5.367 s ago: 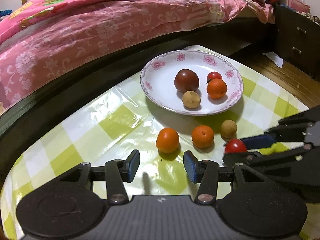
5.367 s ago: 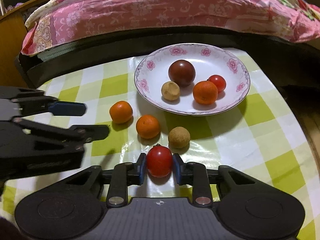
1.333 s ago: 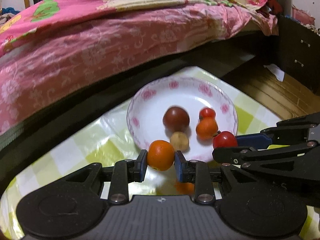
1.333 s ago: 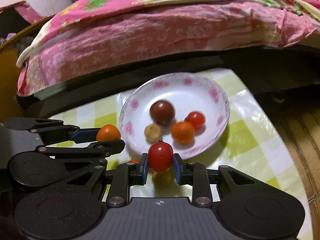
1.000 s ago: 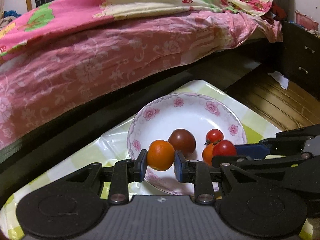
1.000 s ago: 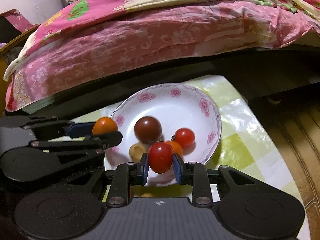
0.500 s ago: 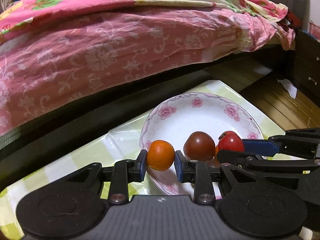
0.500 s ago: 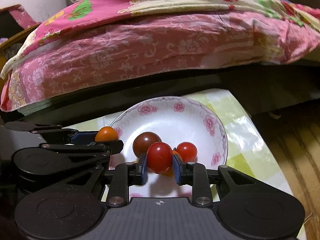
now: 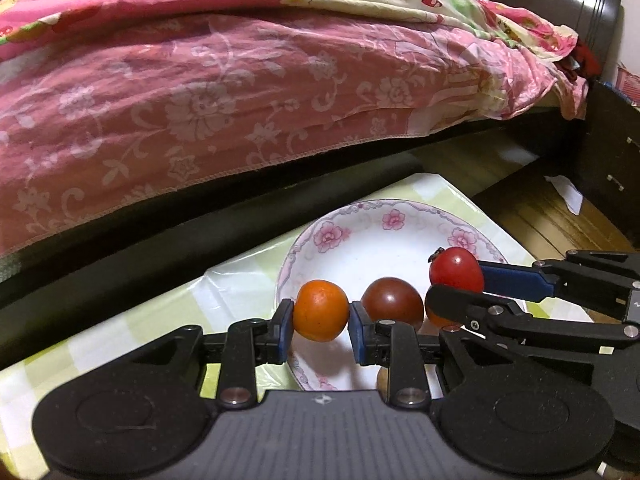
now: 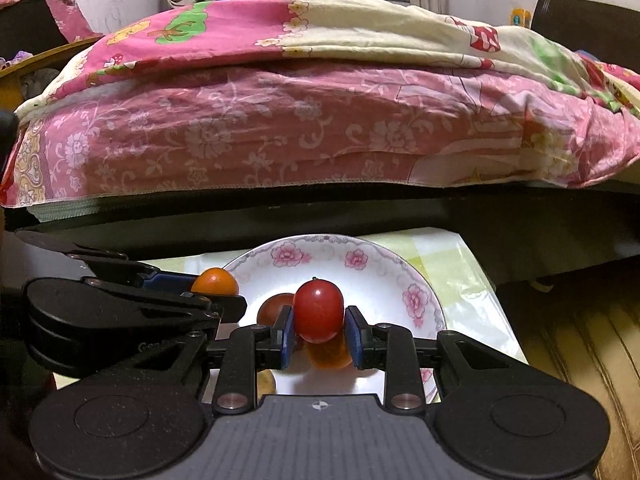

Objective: Organize fruits
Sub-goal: 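Carry the cherry tomato and tangerine over the white plate, then open the right tool over the plate while the left tool releases the tangerine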

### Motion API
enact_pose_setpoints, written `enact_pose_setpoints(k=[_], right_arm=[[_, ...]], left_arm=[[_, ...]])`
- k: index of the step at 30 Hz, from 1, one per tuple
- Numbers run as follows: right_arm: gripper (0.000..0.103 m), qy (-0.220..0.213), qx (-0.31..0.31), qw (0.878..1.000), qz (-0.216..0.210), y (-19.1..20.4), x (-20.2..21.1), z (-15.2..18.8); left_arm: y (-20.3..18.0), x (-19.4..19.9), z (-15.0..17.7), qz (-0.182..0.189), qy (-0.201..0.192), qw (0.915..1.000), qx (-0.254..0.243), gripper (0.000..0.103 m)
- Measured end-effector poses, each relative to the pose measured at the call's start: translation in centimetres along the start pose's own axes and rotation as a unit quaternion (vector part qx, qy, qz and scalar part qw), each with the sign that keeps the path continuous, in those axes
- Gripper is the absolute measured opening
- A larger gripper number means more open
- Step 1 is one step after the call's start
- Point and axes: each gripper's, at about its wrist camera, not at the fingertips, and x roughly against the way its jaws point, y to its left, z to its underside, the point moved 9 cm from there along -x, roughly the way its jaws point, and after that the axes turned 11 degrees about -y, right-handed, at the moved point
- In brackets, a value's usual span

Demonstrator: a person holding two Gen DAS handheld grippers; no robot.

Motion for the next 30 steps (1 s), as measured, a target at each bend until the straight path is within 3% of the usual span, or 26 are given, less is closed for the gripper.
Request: enact_pose_setpoints(k=[12, 17, 30], right_arm=[[0.028, -0.001, -0.02, 1.0, -0.016, -0.3, 0.2, -0.1], [0.037, 0.0, -0.031, 0.999, -0.015, -0.7, 0.2, 0.0], [0.038, -0.012, -0.049, 0.999, -0.003, -1.6, 1.4, -1.0]], left_arm=[[0.0, -0.1, -0.2, -0.001, 0.004, 1.0, 0.007, 0.04], [0.3, 0.0, -0.3, -0.005, 0.0, 1.0, 0.007, 0.043], [0.4, 2.3, -1.2, -0.013, -0.01, 0.9999, 0.003, 0.046]])
